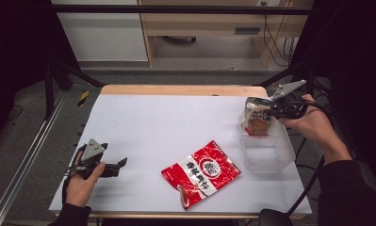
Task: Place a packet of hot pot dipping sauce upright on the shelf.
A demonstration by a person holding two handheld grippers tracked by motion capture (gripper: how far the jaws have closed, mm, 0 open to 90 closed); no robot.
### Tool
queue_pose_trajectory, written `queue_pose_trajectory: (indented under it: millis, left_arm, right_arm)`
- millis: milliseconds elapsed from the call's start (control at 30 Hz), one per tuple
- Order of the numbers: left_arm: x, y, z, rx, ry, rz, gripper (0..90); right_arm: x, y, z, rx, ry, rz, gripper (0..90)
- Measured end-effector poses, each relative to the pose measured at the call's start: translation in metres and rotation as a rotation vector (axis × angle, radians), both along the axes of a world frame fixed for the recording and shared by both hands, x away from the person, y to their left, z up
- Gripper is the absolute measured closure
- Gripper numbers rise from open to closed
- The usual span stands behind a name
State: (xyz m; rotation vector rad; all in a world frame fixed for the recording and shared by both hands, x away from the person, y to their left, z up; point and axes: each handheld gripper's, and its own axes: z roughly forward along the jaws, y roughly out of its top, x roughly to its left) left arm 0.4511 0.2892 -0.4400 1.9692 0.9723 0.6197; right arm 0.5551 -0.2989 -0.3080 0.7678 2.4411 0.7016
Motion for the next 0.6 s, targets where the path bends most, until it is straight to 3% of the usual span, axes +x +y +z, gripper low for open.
queue_pose_trajectory:
  millis: [600]
  left_arm:
    - [0.0, 0.0, 0.0, 0.003, 0.0, -0.002, 5.0]
  right_arm:
    - [0.005, 0.003, -0.017, 0.016, 0.027, -0.005, 87.0]
